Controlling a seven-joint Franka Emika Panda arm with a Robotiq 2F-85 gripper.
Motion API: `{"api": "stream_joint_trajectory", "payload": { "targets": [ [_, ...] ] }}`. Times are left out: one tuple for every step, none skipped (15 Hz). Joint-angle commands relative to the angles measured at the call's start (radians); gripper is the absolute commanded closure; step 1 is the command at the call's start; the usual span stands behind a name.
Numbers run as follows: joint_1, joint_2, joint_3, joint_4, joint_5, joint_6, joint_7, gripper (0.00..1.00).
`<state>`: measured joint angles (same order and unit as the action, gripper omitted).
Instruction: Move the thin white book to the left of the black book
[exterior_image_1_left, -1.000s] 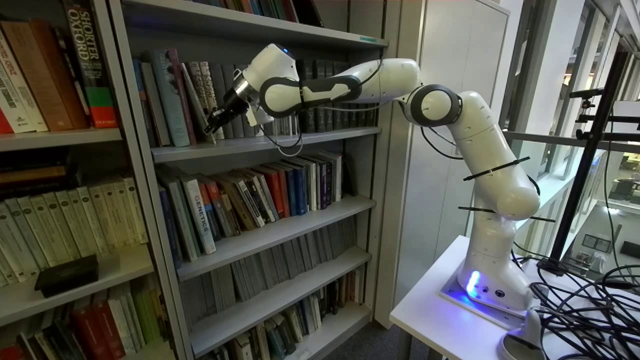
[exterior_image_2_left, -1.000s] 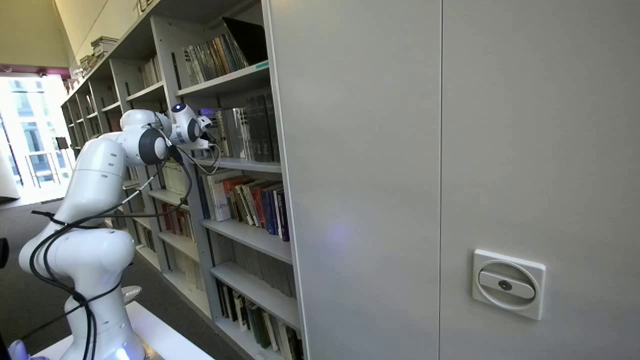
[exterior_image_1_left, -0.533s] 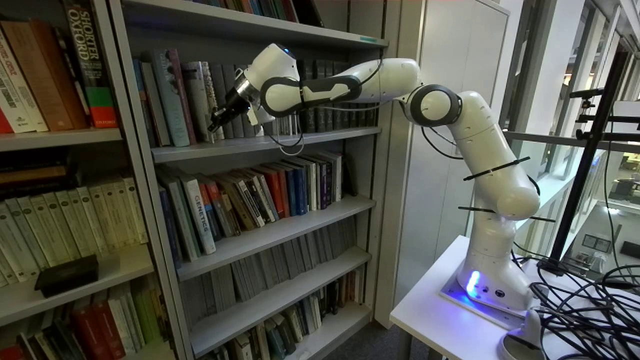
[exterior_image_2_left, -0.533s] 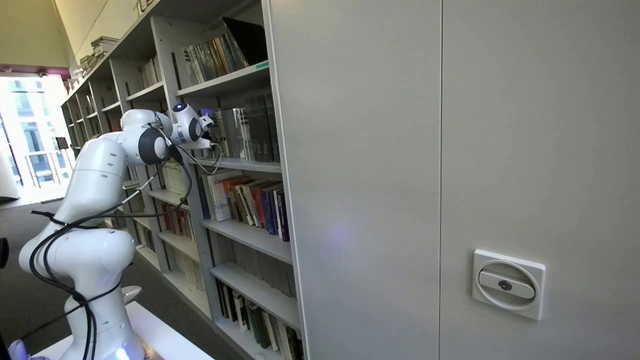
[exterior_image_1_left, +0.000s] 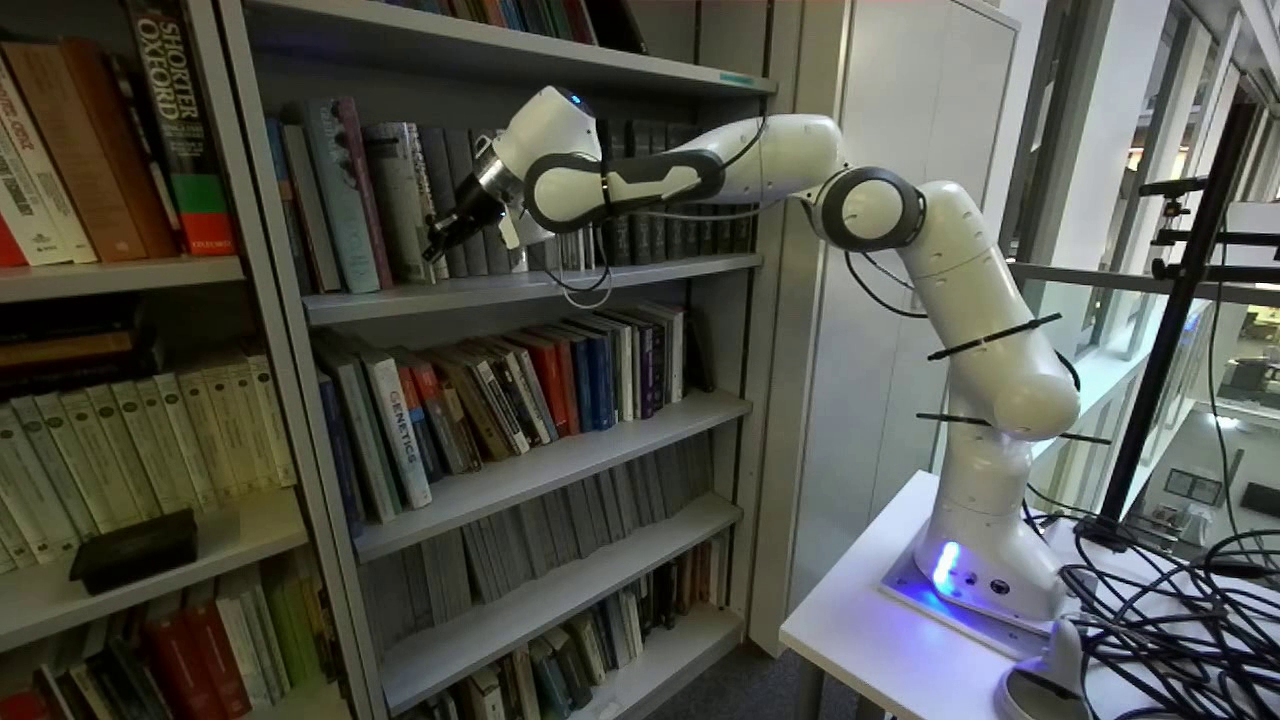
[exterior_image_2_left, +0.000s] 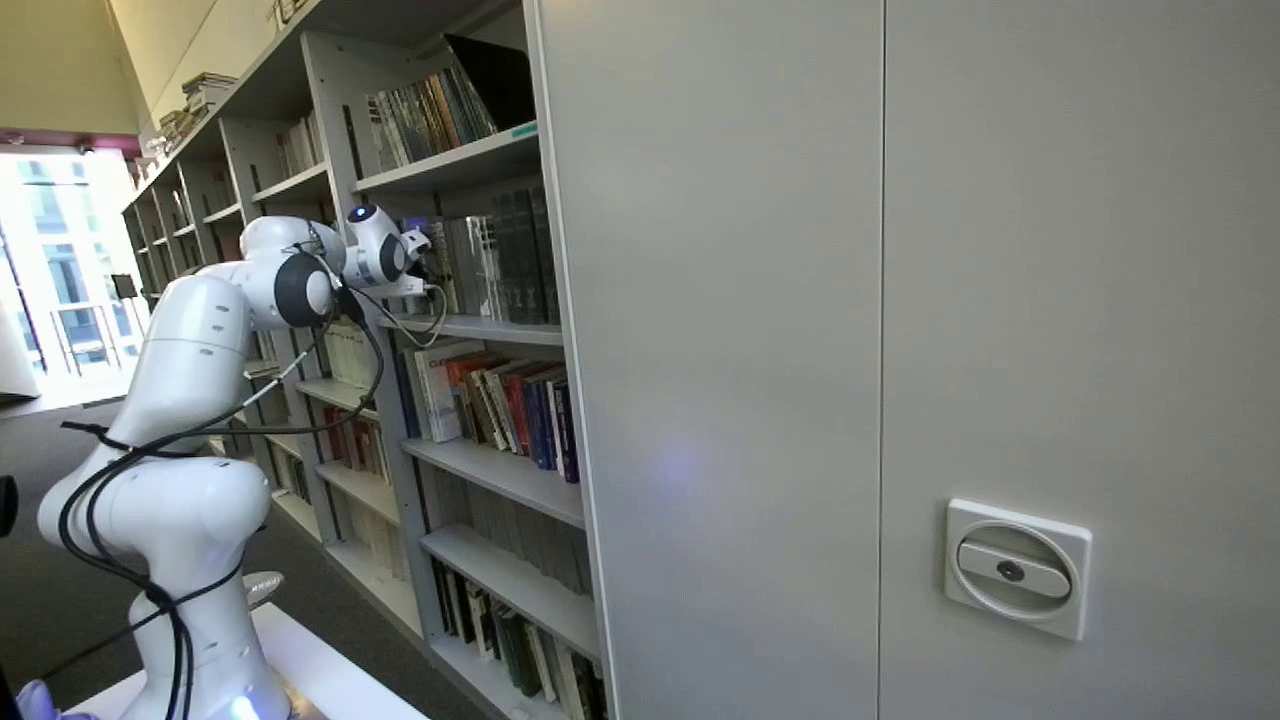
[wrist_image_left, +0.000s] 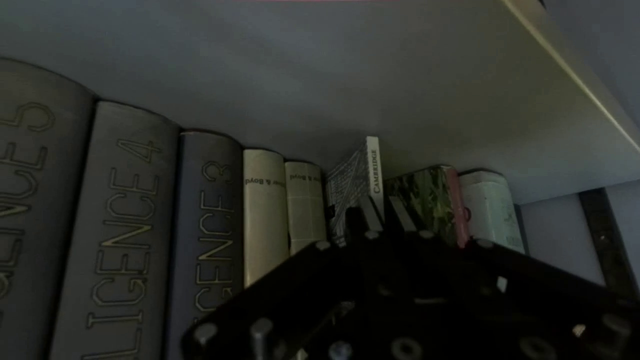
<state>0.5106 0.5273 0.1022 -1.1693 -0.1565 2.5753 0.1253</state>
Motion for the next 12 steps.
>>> {"api": "stream_joint_trajectory", "payload": {
  "targets": [
    [-0.008,-0.113,-0.02,-0.143,-0.006,0.01,0.036,0.98],
    [-0.01,-0.129,-0.024,-0.168,-0.006,0.01,0.034,0.98],
    [-0.012,-0.147,-0.027,-0.193,-0.002,0.012,0.033,0.98],
    [-0.013,-0.166,-0.028,-0.221,0.002,0.015,0.033,0.98],
    [-0.015,-0.186,-0.027,-0.251,0.008,0.014,0.026,0.98],
    [-0.016,-0.199,-0.025,-0.272,0.012,0.016,0.021,0.98],
    [-0.019,-0.211,-0.018,-0.292,0.023,0.019,0.013,0.67],
    [-0.021,-0.223,-0.014,-0.309,0.033,0.021,0.004,0.66],
    [-0.021,-0.231,-0.011,-0.322,0.042,0.019,-0.001,0.59],
    [-0.021,-0.237,-0.008,-0.332,0.048,0.018,-0.01,0.52],
    [-0.021,-0.239,-0.003,-0.336,0.056,0.016,-0.018,0.45],
    [-0.02,-0.236,0.0,-0.332,0.061,0.012,-0.024,0.36]
  ]
}}
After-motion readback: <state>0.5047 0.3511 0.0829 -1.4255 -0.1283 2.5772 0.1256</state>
